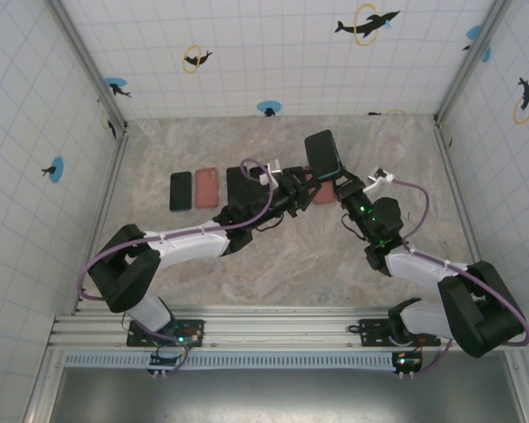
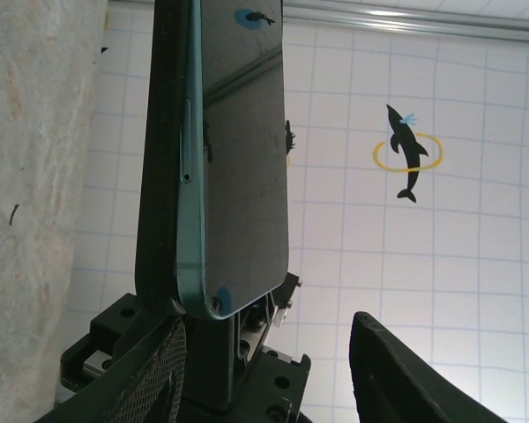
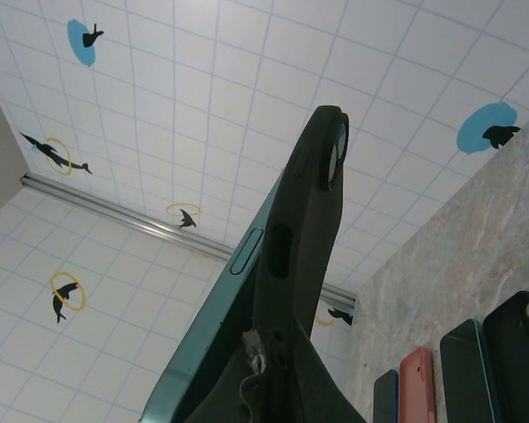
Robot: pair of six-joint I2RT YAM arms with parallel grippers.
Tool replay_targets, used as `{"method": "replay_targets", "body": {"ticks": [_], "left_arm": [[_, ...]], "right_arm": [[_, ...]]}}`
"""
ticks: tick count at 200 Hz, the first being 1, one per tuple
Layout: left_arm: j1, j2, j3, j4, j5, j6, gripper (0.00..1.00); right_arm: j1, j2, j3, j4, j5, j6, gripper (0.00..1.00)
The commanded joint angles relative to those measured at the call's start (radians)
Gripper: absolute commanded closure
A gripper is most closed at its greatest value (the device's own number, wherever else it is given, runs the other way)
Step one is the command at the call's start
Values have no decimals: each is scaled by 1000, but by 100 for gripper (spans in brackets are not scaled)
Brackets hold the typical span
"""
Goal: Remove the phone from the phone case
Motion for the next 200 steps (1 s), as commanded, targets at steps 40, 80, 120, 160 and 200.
{"method": "replay_targets", "body": {"ticks": [40,80,120,160,200], "left_arm": [[7,17,19,88,-27,-24,51],[14,5,6,79,-37,-17,51],[16,16,-19,93,-70,-32,51],[17,42,-8,110,-96,-51,53],[18,68,-9,136,-113,-71,60]], "right_arm": [[12,-2,-18,118,-7,-44,100],[15,-1,-23,136,-15,-44,100],[34,-7,-38,191,25,-30,100],[67,-26,-74,232,101,-27,100],[85,-37,-93,250,136,-23,100]]}}
